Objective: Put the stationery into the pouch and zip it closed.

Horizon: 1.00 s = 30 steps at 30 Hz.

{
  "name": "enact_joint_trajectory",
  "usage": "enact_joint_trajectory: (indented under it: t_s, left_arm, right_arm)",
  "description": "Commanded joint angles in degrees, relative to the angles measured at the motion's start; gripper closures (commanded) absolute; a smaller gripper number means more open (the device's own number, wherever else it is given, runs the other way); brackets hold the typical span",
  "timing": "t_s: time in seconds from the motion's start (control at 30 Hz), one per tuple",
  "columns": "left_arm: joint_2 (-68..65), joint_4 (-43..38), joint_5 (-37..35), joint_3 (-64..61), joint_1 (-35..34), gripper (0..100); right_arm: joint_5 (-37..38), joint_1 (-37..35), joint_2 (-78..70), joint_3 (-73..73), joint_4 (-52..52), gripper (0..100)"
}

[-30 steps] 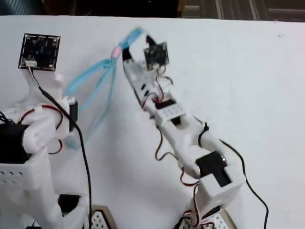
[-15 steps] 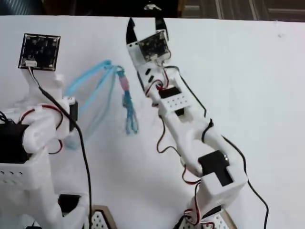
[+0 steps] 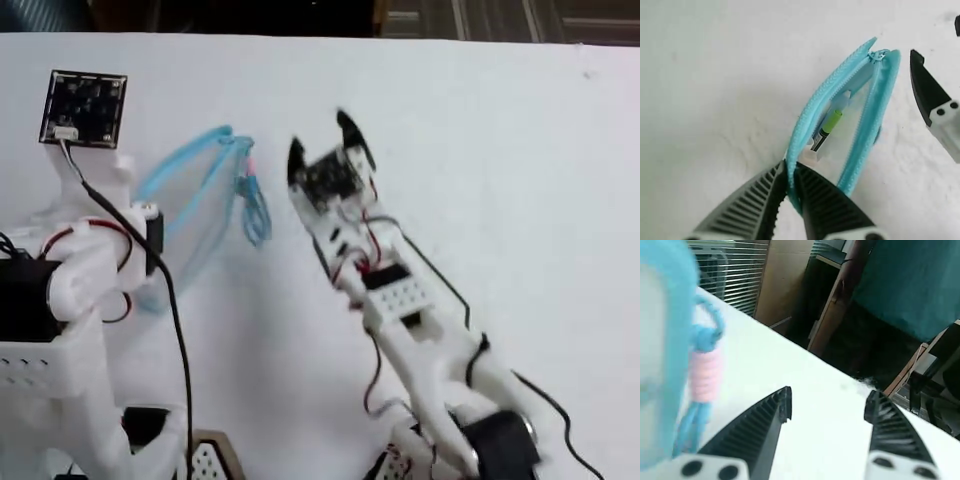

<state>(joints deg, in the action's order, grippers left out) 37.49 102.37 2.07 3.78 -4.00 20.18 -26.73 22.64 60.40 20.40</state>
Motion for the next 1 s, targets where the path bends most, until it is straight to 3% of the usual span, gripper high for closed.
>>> enact_joint_trajectory:
  t_s: [0.0, 0.17, 0.33, 0.47, 0.6, 0.97]
  left_arm:
    - [1.7, -0.4, -0.4, 0.4, 0.4, 98]
    - [1.9, -0.4, -0.4, 0.4, 0.4, 98]
    - [1.9, -0.4, -0.4, 0.4, 0.2, 98]
    - [1.9, -0.4, -0.4, 0.4, 0.3, 98]
    - [1.5, -0.4, -0.4, 0.4, 0.4, 98]
    - [1.9, -0.4, -0.4, 0.4, 0.3, 98]
  right_arm:
    - [0.4, -0.3, 6.5, 6.6, -1.5, 75.8]
    - [0.4, -0.2, 12.3, 12.6, -8.8, 73.8]
    - [-1.8, -1.3, 20.5, 14.3, -19.5, 56.3]
    - [-5.8, -5.8, 25.7, 14.2, -26.3, 57.2]
    - [-6.9, -11.1, 24.8, 14.2, -26.9, 57.9]
    - [-20.0, -11.6, 13.6, 4.2, -26.8, 57.9]
